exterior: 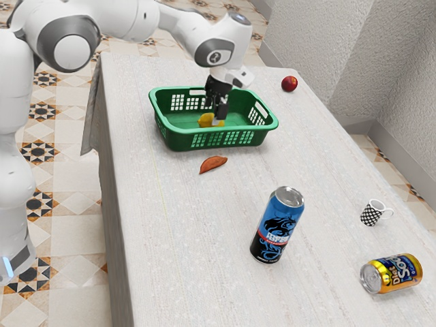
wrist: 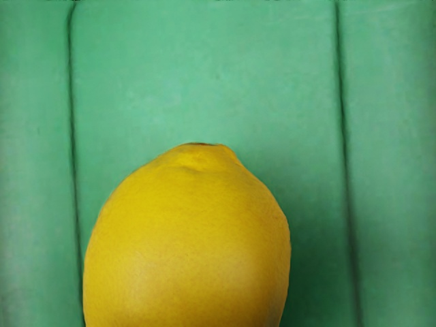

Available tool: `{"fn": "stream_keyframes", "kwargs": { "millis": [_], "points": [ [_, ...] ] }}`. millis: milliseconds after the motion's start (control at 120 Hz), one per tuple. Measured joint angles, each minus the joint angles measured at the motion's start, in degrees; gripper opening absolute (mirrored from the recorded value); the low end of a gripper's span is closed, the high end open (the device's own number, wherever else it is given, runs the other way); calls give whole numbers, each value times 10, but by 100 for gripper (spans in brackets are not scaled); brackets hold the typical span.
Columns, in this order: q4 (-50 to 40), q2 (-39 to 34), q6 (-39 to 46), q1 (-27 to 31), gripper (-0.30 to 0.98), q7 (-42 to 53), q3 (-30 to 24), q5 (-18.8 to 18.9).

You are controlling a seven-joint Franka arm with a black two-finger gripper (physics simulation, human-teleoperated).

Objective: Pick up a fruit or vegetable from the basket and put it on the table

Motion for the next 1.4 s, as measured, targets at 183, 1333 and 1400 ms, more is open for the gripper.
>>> {"fn": "stream_keyframes", "kwargs": {
  "millis": [183, 1333, 1400],
  "points": [
    [3, 10, 10, 6, 69, 10, -2, -2],
    [-3, 35, 49, 25, 69, 55, -10, -20],
    [-3, 36, 49, 25, 69, 56, -10, -21]
  ]
}}
